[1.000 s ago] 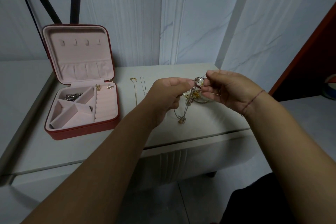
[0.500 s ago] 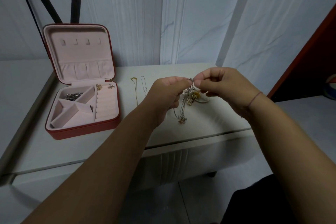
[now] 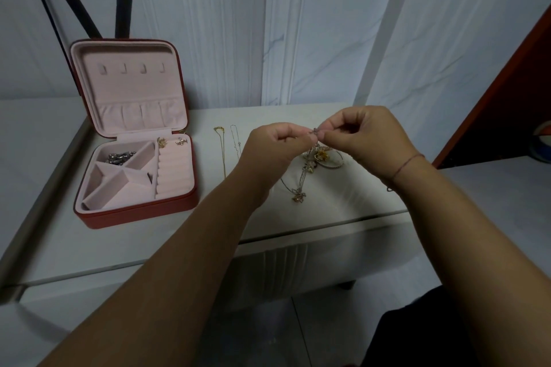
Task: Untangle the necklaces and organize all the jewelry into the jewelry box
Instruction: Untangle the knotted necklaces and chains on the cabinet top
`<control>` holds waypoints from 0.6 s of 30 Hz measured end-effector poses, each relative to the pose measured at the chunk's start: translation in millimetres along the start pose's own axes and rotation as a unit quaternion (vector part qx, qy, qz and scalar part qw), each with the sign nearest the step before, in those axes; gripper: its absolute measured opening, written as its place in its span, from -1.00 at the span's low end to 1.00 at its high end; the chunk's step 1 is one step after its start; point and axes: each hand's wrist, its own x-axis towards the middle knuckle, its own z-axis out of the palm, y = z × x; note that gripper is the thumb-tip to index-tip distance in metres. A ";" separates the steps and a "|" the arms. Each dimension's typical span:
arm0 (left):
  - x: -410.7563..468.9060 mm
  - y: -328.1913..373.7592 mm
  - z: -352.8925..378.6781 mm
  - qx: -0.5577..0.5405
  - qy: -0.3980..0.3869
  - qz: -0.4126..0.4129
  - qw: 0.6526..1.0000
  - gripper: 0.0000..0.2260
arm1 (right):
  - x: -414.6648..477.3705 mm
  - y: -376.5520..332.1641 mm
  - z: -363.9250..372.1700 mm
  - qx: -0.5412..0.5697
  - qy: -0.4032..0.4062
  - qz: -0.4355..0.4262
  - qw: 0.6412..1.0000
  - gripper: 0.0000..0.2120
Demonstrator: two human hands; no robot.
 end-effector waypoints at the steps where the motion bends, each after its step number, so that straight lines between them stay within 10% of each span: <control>1: -0.7 0.8 0.3 0.002 0.003 0.008 1.000 -0.96 | -0.2 -0.1 -0.3 -0.002 -0.002 -0.001 1.000 -0.97; 18: 1.4 -5.1 1.3 0.091 0.006 0.046 0.995 -0.99 | 3.2 5.2 1.8 -0.025 -0.040 -0.038 0.998 -0.97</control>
